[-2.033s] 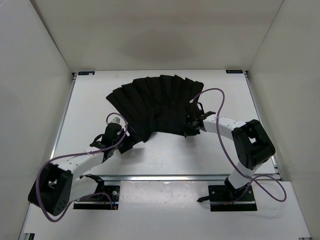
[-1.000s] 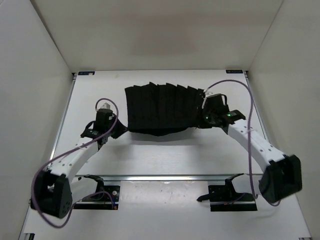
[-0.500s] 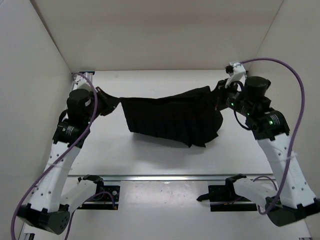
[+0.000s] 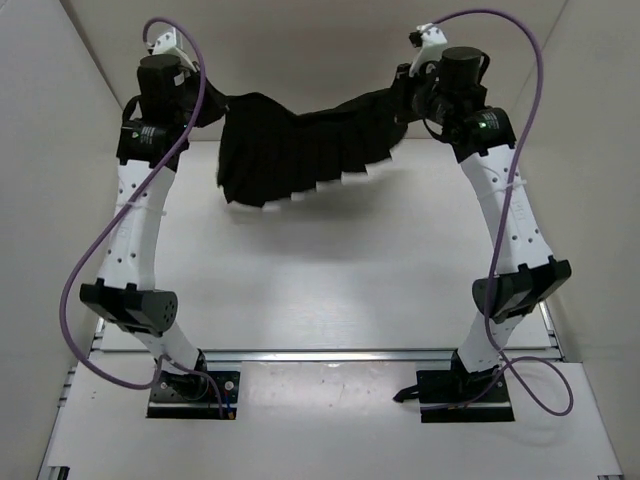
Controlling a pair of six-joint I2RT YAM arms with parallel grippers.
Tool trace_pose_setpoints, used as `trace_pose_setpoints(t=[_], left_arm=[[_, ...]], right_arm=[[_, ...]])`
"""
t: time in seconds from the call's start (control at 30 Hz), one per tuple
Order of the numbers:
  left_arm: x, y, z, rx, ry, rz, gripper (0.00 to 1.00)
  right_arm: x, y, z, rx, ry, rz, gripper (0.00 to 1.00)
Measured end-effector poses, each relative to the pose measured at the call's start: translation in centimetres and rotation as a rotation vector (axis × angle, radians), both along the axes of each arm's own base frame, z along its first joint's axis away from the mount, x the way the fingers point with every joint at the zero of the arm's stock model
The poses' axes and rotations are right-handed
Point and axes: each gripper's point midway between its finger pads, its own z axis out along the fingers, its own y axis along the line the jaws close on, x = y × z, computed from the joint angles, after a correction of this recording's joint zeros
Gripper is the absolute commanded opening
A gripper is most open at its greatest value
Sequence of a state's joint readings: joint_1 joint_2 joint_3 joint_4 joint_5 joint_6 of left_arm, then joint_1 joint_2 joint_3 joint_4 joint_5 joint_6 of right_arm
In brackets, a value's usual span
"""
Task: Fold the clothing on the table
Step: Flatten the skirt out, then fold the skirt
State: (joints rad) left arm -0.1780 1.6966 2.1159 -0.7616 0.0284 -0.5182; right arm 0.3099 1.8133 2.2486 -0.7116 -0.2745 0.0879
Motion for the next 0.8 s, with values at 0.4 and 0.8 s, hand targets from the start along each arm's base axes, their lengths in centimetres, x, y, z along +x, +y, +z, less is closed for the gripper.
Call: trace_pose_setpoints(t=[0.4, 0.8], left_arm=[[-9.8, 1.2, -19.3, 0.026, 0.279, -0.010, 0.00], [-25.8, -0.4, -37.8, 0.033, 0.668, -0.113, 0.00]], right_arm=[[-3.4, -3.3, -19.3, -0.011, 0.374, -0.029, 0.00], [-23.3, -7.6, -37.8, -0.018, 0.953, -0.230, 0.00]])
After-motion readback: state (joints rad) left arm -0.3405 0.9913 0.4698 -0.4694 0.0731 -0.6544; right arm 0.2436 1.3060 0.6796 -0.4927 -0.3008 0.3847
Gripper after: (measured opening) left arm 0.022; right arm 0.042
